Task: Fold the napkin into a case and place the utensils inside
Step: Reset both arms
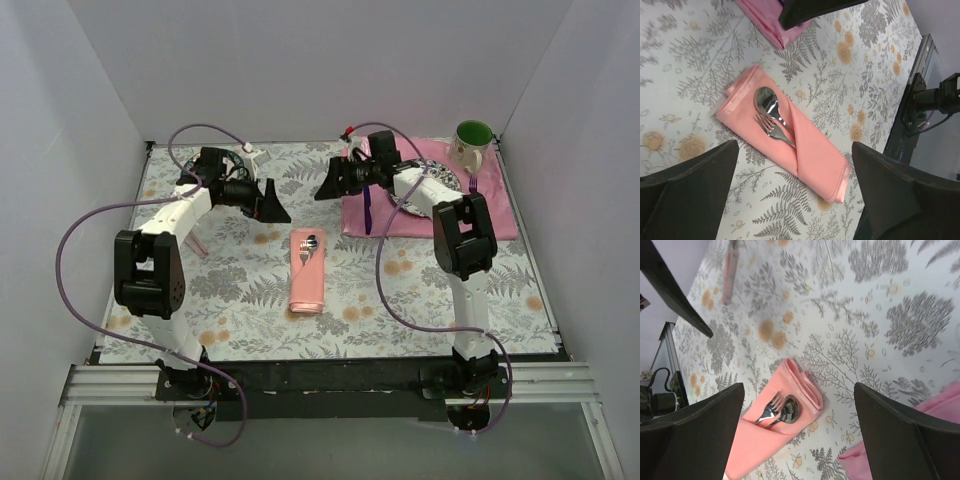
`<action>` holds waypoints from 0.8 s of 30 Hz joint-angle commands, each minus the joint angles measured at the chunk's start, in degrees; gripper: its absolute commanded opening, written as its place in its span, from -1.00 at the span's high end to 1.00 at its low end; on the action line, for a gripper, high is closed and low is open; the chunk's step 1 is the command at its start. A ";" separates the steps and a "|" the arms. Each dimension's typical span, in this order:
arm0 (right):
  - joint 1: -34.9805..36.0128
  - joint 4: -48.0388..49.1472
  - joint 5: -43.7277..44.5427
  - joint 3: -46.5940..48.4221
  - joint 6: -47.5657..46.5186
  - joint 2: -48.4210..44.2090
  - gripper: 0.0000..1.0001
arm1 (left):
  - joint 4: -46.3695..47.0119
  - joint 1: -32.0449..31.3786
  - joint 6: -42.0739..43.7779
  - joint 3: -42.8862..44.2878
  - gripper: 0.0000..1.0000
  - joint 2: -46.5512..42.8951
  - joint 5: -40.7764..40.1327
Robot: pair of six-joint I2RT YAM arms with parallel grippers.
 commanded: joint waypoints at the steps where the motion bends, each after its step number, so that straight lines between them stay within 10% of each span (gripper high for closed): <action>1: -2.50 -3.24 -0.75 6.81 -6.99 -9.96 -0.97 | 3.55 1.86 -4.53 5.57 -0.96 -7.68 -2.83; 13: -18.31 -22.92 -4.97 -7.91 -17.79 -32.71 -0.97 | -17.42 4.41 -8.06 22.72 -0.96 -11.64 -16.65; 24: -20.52 -30.15 17.24 -42.28 -34.42 -59.88 -0.98 | -15.27 5.38 -5.24 -3.08 -0.96 -19.89 -31.30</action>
